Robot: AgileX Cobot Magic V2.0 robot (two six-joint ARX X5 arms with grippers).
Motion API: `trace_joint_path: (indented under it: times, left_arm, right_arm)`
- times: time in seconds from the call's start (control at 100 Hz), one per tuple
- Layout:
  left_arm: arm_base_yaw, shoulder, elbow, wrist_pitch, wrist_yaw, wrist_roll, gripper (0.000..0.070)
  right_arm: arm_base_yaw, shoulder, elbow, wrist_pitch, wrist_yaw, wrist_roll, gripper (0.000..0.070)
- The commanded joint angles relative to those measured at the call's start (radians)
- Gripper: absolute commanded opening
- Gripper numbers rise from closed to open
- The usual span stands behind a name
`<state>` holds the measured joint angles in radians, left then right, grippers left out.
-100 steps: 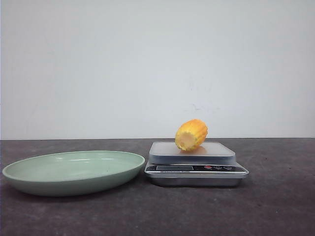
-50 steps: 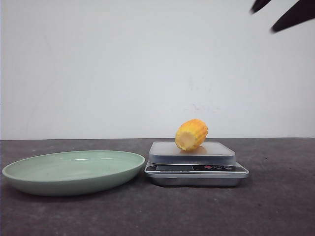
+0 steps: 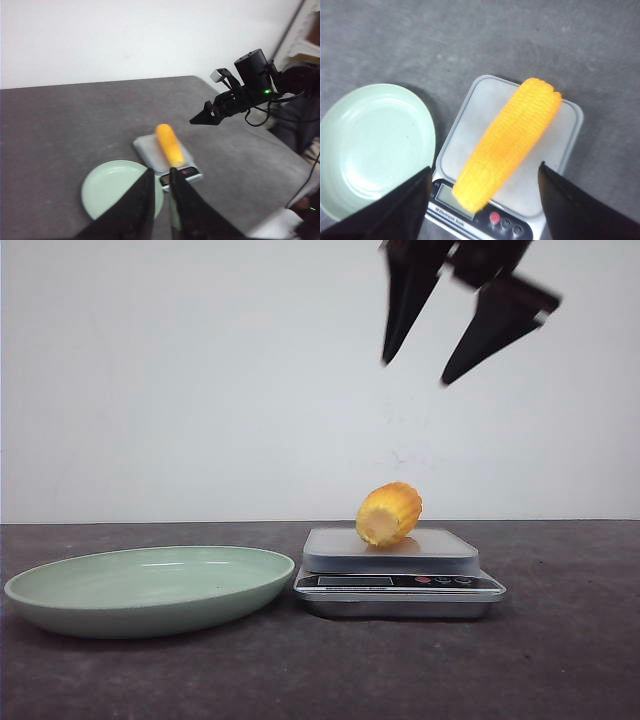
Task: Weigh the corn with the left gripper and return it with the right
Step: 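Lower the right gripper onto the corn on the scale and close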
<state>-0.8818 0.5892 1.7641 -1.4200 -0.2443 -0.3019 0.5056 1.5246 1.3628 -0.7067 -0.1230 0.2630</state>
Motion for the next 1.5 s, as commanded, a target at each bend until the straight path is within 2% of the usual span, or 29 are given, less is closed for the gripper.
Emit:
trace_joint_path:
  times: [0.0, 0.26, 0.46, 0.62, 0.82, 1.03, 1.17, 1.21, 1.26, 1.31, 1.39, 1.49]
  left_arm:
    - [-0.009, 0.006, 0.015, -0.034, -0.009, 0.014, 0.0004]
    - [-0.009, 0.006, 0.015, -0.034, -0.005, -0.012, 0.0004]
    - [-0.009, 0.006, 0.015, -0.034, 0.006, -0.055, 0.0004]
    - [-0.009, 0.006, 0.015, -0.034, 0.006, -0.059, 0.0004]
    - [-0.009, 0.006, 0.015, -0.034, 0.006, -0.068, 0.0004]
    - [-0.009, 0.006, 0.015, -0.034, 0.013, -0.097, 0.0004]
    - [-0.008, 0.006, 0.015, -0.034, 0.051, -0.112, 0.0004]
    - [-0.008, 0.006, 0.015, -0.034, 0.063, -0.112, 0.0004]
    - [-0.008, 0.006, 0.015, -0.034, 0.067, -0.112, 0.0004]
    - [-0.008, 0.006, 0.015, -0.034, 0.066, -0.114, 0.0004]
    - [-0.008, 0.006, 0.015, -0.034, 0.066, -0.114, 0.0004]
    - [-0.008, 0.006, 0.015, -0.034, 0.066, -0.113, 0.0004]
  right_arm:
    - [0.010, 0.068, 0.032, -0.013, 0.012, 0.014, 0.0425]
    - [0.006, 0.209, 0.034, -0.048, 0.027, 0.044, 0.0431]
    - [0.012, 0.253, 0.034, -0.008, 0.019, 0.080, 0.0429]
    - [0.015, 0.266, 0.034, -0.002, 0.017, 0.104, 0.0427]
    - [0.015, 0.282, 0.033, -0.063, 0.019, 0.096, 0.0346]
    - [0.025, 0.282, 0.030, -0.063, 0.016, 0.097, 0.0346]
    - [0.039, 0.283, 0.030, -0.061, 0.018, 0.097, 0.0341]
    - [0.046, 0.287, 0.030, -0.061, 0.018, 0.097, 0.0324]
    - [0.055, 0.293, 0.030, -0.065, 0.017, 0.097, 0.0268]
    - [0.062, 0.300, 0.030, -0.075, 0.011, 0.097, 0.0180]
    - [0.076, 0.316, 0.030, -0.089, 0.010, 0.096, 0.0000]
    - [0.090, 0.331, 0.030, -0.099, 0.013, 0.095, 0.0000]
